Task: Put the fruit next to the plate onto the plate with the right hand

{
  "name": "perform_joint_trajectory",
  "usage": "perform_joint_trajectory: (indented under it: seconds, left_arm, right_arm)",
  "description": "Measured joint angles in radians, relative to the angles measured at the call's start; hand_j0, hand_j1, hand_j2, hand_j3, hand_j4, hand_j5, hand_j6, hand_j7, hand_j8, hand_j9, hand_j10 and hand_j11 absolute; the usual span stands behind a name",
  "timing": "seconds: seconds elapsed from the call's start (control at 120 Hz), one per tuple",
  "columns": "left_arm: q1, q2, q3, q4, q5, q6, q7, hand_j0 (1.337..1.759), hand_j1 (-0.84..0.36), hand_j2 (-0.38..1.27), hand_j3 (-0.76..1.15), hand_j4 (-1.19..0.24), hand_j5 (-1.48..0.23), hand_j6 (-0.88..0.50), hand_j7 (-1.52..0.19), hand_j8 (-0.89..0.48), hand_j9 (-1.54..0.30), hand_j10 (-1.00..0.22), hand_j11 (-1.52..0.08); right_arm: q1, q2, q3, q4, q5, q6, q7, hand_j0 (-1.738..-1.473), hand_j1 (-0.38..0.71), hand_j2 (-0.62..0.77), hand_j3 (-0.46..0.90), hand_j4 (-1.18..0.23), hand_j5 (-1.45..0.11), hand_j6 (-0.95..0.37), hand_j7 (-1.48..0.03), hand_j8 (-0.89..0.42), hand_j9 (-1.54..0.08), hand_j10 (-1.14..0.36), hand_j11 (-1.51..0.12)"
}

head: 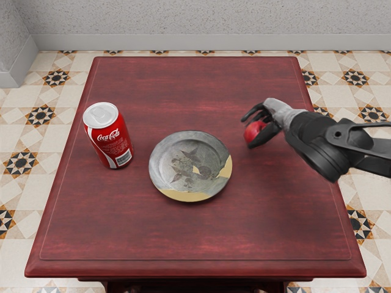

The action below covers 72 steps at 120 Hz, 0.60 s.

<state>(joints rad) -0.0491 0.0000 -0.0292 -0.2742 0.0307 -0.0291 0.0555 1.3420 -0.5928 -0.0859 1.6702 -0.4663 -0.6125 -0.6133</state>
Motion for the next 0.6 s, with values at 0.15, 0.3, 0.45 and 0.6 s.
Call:
perform_joint_trajectory:
  seconds: [0.15,0.3,0.45,0.6]
  left_arm:
    - [0.000,0.000,0.000,0.000,0.000,0.000,0.000,1.658,0.35,0.00,0.00,0.00,0.00,0.00,0.00,0.00,0.00,0.00,0.00]
    - [0.000,0.000,0.000,0.000,0.000,0.000,0.000,1.658,0.35,0.00,0.00,0.00,0.00,0.00,0.00,0.00,0.00,0.00,0.00]
    - [0.000,0.000,0.000,0.000,0.000,0.000,0.000,1.658,0.35,0.00,0.00,0.00,0.00,0.00,0.00,0.00,0.00,0.00,0.00]
    - [0.000,0.000,0.000,0.000,0.000,0.000,0.000,1.658,0.35,0.00,0.00,0.00,0.00,0.00,0.00,0.00,0.00,0.00,0.00]
  right_arm:
    - [0.010,0.049,0.055,0.000,0.001,0.000,-0.001,-1.652,0.22,0.08,0.00,-0.59,-0.78,-0.54,-0.77,-0.40,-0.78,-0.55,-0.76]
    - [0.013,0.143,0.068,-0.001,0.000,0.001,0.000,-1.654,0.22,0.08,0.00,-0.58,-0.79,-0.53,-0.77,-0.40,-0.78,-0.55,-0.77]
    - [-0.015,0.257,0.065,-0.035,0.001,0.002,0.001,-1.654,0.21,0.07,0.00,-0.57,-0.80,-0.55,-0.77,-0.41,-0.78,-0.55,-0.77]
    - [-0.026,0.309,0.054,-0.051,0.001,0.002,0.002,-1.656,0.15,0.07,0.00,-0.50,-0.70,-0.54,-0.67,-0.37,-0.69,-0.54,-0.68]
